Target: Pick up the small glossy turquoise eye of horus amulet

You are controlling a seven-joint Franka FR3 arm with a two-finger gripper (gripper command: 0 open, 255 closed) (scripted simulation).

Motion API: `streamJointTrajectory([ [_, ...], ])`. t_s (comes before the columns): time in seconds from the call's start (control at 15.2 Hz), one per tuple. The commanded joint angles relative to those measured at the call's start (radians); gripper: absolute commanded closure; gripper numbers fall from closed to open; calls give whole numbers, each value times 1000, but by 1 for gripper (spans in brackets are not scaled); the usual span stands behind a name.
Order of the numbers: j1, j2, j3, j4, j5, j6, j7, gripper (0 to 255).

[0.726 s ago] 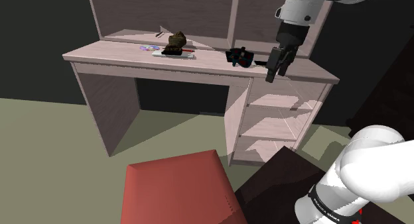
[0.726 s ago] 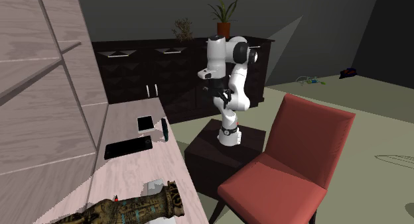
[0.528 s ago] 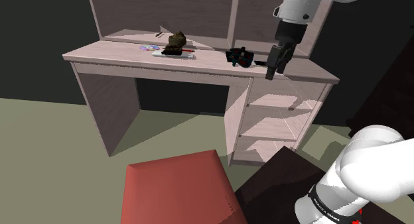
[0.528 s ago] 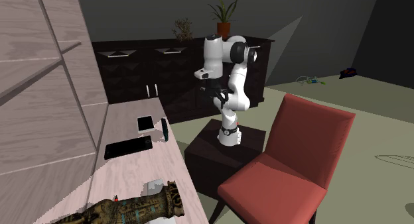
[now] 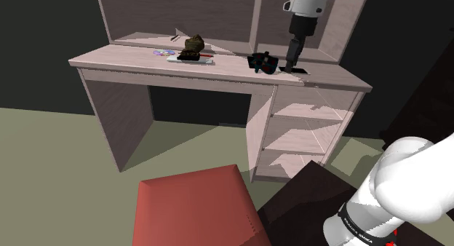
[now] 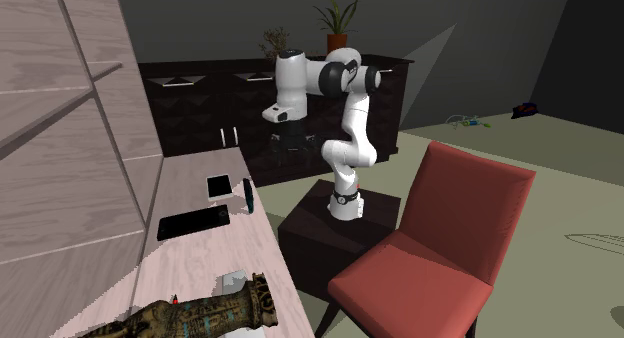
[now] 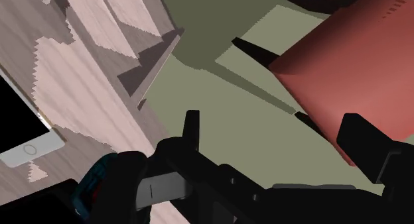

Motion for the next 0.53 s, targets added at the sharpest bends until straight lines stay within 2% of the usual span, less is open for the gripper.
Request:
streamJointTrajectory([
  [0.0,12,74,-28,69,-9,5,-87,0],
  [0.46,39,358,-101,371,9,-13,-378,0],
])
